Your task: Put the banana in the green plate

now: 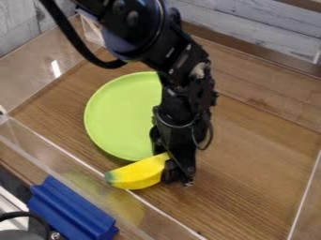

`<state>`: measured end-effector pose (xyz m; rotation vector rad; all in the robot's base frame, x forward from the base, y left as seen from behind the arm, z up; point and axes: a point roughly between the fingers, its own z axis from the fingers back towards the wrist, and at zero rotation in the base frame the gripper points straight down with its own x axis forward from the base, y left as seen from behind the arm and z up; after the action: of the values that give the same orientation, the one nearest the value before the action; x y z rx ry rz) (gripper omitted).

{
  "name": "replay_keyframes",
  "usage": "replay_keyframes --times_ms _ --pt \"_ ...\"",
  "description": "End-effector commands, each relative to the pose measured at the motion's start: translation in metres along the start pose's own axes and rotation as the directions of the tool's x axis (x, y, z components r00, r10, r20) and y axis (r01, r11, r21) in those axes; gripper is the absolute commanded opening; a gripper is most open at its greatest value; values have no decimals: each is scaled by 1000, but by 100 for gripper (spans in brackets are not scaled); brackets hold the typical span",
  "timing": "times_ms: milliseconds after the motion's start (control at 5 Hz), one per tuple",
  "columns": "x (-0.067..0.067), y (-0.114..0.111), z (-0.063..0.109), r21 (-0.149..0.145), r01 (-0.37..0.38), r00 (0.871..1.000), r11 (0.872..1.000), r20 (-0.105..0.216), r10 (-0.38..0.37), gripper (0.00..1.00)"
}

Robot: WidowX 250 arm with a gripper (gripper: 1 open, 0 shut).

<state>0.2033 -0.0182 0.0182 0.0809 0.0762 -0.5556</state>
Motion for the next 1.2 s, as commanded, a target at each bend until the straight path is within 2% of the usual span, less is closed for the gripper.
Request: replay_keyframes --times_ms 0,1000 --pt "3 2 11 12 1 1000 1000 25 -2 0" --pt "-3 3 25 16 21 1000 1000 -13 -21 0"
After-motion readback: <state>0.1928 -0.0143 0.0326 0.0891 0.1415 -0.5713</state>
